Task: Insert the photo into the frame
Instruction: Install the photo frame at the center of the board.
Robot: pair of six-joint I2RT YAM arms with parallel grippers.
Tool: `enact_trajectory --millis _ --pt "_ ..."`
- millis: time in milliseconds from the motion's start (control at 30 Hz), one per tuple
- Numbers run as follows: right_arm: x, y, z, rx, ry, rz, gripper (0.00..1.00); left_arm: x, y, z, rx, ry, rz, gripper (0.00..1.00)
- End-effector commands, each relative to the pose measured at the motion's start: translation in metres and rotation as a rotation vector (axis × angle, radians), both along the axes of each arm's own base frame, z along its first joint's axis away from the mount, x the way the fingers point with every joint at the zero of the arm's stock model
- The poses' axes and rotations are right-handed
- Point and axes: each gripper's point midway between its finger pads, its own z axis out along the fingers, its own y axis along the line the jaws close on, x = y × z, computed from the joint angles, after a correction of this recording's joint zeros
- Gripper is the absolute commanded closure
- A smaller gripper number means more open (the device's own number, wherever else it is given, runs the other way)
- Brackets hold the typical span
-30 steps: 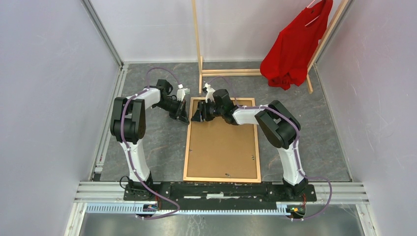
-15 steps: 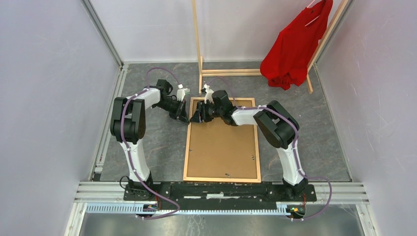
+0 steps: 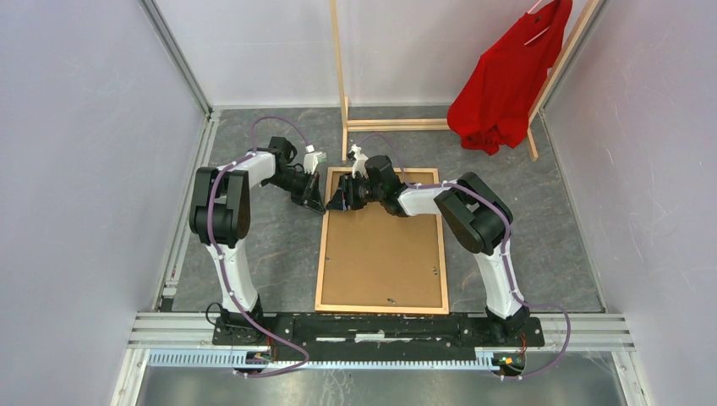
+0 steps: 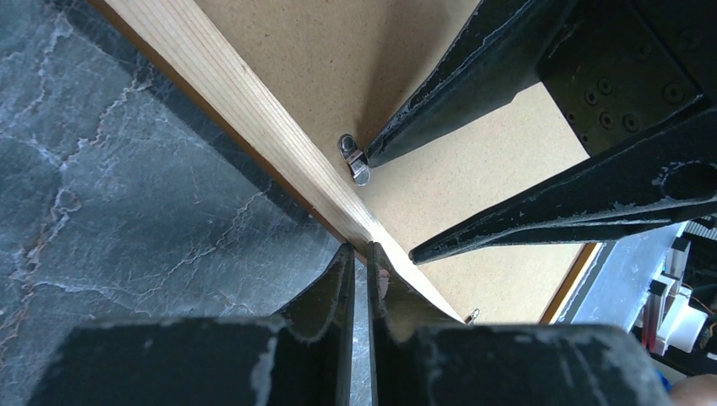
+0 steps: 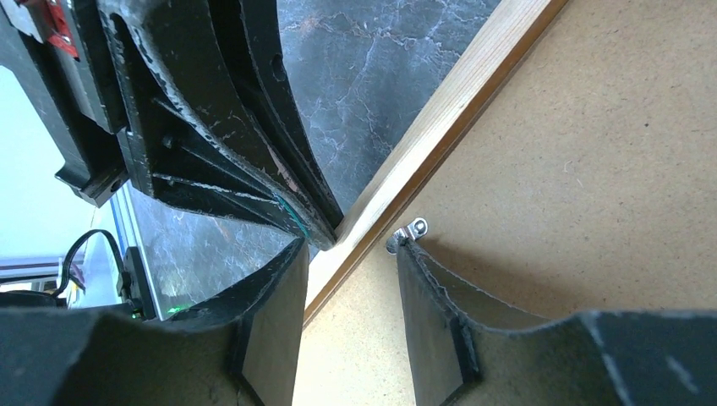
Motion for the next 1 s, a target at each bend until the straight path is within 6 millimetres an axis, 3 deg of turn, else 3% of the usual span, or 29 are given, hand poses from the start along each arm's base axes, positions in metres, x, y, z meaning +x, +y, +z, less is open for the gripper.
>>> enact_trajectory --millis 0,567,733,900,967 --pt "0.007 0.011 -0.002 0.027 -0.02 0.001 0.51 -0.007 0.0 -0.011 0.016 0.015 -0.013 0.86" --pt "0.012 0.013 -0.003 0.055 -0.008 -0.023 0.54 -0.009 0.001 -0.013 0.02 0.013 -0.02 0.86" --pt "0.013 0.004 0.022 0.1 -0.037 -0.029 0.52 -0.01 0.003 -0.011 0.023 0.015 -0.022 0.86" --pt "0.025 -0.024 0.058 0.137 -0.098 -0.079 0.42 -0.005 0.006 -0.006 0.012 0.014 -0.011 0.86" --pt "0.03 -0.039 0.061 0.124 -0.11 -0.104 0.39 -0.005 0.006 -0.005 0.01 0.012 -0.01 0.86"
